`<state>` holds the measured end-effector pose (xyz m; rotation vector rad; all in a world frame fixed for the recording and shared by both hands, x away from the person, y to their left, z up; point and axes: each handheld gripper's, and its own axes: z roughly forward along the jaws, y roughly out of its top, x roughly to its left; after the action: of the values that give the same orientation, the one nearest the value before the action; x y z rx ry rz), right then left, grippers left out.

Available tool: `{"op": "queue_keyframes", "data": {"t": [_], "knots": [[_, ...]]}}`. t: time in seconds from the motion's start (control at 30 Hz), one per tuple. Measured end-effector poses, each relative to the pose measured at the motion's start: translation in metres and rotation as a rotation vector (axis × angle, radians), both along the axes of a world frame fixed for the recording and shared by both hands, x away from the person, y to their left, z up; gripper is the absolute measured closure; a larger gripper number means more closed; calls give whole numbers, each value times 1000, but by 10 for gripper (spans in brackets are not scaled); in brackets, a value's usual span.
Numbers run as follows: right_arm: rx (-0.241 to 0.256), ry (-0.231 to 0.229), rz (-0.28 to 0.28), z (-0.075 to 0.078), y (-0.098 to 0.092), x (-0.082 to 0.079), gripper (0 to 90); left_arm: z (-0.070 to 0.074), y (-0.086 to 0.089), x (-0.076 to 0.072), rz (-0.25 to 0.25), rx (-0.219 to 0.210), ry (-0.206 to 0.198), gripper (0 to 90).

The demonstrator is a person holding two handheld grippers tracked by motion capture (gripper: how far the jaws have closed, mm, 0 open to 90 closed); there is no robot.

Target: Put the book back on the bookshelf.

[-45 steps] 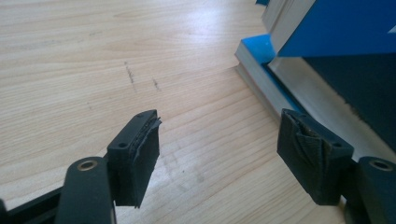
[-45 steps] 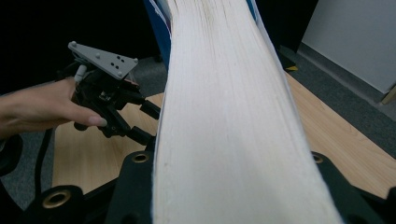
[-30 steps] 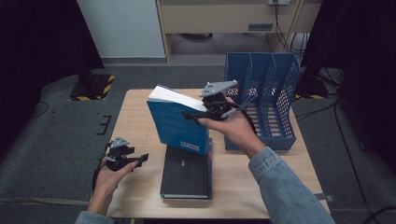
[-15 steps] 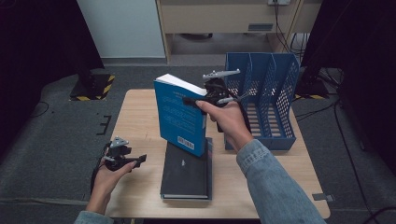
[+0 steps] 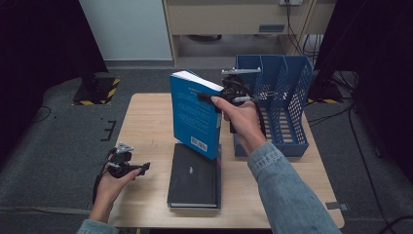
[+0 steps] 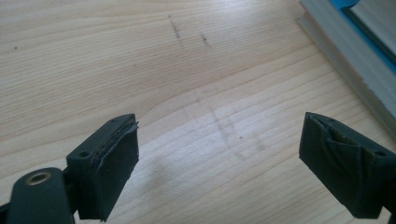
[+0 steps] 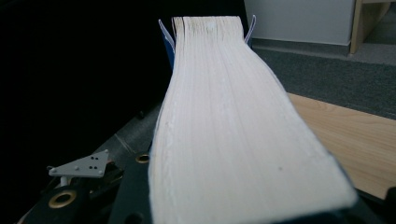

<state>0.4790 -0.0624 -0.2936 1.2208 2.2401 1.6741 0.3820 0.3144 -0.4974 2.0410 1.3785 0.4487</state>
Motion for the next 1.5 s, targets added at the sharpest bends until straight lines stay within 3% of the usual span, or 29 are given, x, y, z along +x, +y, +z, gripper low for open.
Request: {"op": "queue_keyframes", "data": {"t": [0.23,0.5,0.63,0.77,0.87,1.03,1.5], "knots": [[16,-20,-20,10,-13,-4,606,-18,6,10,12,-24,63,105],[8,-25,-45,15,-27,-7,605,-25,7,15,21,-18,65,77],[11,-25,-58,17,-35,-9,605,-28,2,18,16,35,39,70],[14,-29,-75,17,-44,-11,605,-29,1,18,7,41,33,45],[16,-27,-84,16,-51,-13,605,-31,0,17,8,75,22,41],[14,-25,-103,16,-64,-18,604,-34,-1,16,17,66,0,0],[42,-33,-162,18,-97,-28,604,-37,2,13,-2,57,-41,0]]}}
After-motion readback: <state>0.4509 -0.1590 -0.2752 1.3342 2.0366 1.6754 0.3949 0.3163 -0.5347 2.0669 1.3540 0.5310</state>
